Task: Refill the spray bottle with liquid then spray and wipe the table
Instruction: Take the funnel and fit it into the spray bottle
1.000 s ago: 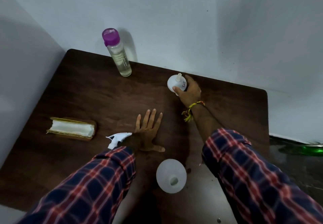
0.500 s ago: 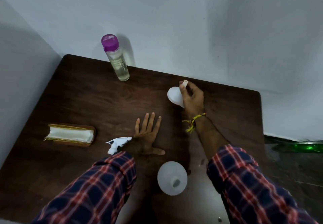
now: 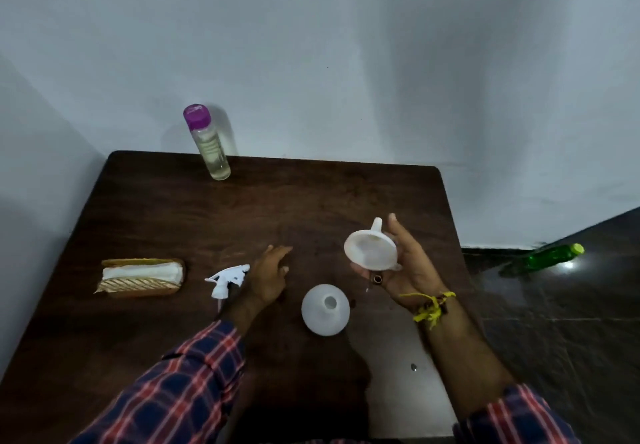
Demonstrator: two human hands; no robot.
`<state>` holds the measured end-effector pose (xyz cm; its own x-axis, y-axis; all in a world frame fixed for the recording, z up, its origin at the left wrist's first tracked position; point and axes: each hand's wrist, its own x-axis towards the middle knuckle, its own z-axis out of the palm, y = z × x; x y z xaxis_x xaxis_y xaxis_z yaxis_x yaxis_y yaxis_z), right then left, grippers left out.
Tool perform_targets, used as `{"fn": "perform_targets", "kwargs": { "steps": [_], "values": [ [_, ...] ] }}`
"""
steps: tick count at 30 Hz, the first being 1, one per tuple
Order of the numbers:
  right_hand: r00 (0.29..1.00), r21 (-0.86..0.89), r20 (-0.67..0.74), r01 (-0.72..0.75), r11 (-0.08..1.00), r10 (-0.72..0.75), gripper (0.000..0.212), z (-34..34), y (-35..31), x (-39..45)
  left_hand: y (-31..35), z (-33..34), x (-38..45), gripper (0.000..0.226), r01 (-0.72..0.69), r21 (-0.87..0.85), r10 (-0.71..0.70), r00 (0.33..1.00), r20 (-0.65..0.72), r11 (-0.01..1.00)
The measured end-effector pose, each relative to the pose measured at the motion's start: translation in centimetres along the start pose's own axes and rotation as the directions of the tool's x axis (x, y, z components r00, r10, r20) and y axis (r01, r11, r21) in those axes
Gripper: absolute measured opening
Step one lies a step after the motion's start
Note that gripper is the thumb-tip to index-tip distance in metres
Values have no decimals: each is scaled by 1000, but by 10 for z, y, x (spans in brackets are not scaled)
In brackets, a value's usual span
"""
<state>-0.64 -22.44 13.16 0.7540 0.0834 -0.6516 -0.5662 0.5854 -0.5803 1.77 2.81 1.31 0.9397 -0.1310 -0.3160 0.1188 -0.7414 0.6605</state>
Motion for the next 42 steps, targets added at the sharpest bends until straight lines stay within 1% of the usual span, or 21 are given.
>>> {"fn": "perform_targets", "kwargs": {
  "steps": [2, 4, 6, 7, 8, 9, 11, 12, 14, 16, 18, 19, 21, 23, 26, 28, 31, 34, 36, 40, 42],
  "values": [
    [995, 4, 99, -21, 1000, 21, 57, -2, 2, -17, 3, -3, -21, 46, -33, -103, 22, 994, -107, 994],
    [977, 14, 211, 3, 1000, -6, 66, -3, 7, -34, 9, -7, -44, 44, -71, -143, 49, 988, -150, 987],
    [954, -25, 295, 59, 998, -49, 83, -7, 14, -44, 9, -7, -63, 44, -86, -142, 66, 988, -142, 986],
    [949, -63, 309, 93, 994, -69, 85, -6, 18, -49, 8, -7, -71, 45, -91, -134, 76, 990, -120, 987],
    [948, -103, 306, 127, 987, -90, 78, -6, 23, -52, 7, -5, -76, 48, -99, -117, 90, 993, -82, 988],
    [955, -140, 277, 153, 978, -110, 63, -4, 28, -55, 3, -1, -81, 53, -113, -95, 111, 993, -29, 989],
    [978, -236, 151, 176, 956, -142, 31, -1, 38, -59, -5, 7, -84, 70, -143, -72, 149, 984, 94, 987],
    [984, -301, 80, 174, 937, -157, 24, -1, 43, -60, -7, 11, -86, 79, -147, -72, 156, 978, 137, 987],
    [977, -411, -32, 178, 894, -210, 16, -5, 54, -61, -7, 17, -92, 95, -125, -88, 138, 975, 173, 988],
    [961, -433, -101, 191, 881, -259, 9, -9, 66, -62, -7, 22, -95, 108, -119, -132, 144, 971, 192, 984],
    [949, -440, -155, 184, 879, -276, 13, -11, 73, -60, -4, 26, -96, 117, -143, -163, 173, 967, 187, 976],
    [946, -441, -172, 176, 880, -276, 16, -11, 76, -60, -2, 29, -96, 118, -148, -174, 179, 967, 180, 974],
    [946, -405, -197, 162, 900, -259, 20, -10, 76, -57, 6, 33, -94, 111, -150, -189, 179, 973, 146, 970],
    [952, -366, -202, 144, 919, -230, 15, -8, 73, -54, 13, 37, -92, 97, -160, -191, 184, 976, 118, 968],
    [959, -352, -193, 131, 927, -208, 10, -4, 67, -50, 16, 41, -88, 81, -168, -126, 180, 979, 91, 978],
    [966, -371, -180, 107, 922, -184, 10, -1, 64, -48, 14, 44, -87, 74, -153, -98, 160, 984, 72, 983],
    [967, -444, -185, 79, 893, -177, 12, 1, 64, -41, 13, 47, -87, 72, -134, -103, 140, 989, 52, 986],
    [955, -576, -196, 74, 814, -225, 19, 6, 67, -35, 12, 48, -87, 73, -143, -118, 148, 989, 28, 983],
    [943, -684, -184, 79, 726, -276, 20, 12, 70, -33, 12, 49, -88, 74, -138, -112, 142, 990, 25, 984],
    [921, -824, -102, 133, 550, -375, 21, 21, 69, -28, 13, 49, -90, 73, -140, -115, 142, 990, 6, 983],
    [901, -888, -42, 165, 430, -432, 17, 23, 68, -27, 13, 49, -89, 74, -129, -122, 132, 991, 13, 984]
  ]
}}
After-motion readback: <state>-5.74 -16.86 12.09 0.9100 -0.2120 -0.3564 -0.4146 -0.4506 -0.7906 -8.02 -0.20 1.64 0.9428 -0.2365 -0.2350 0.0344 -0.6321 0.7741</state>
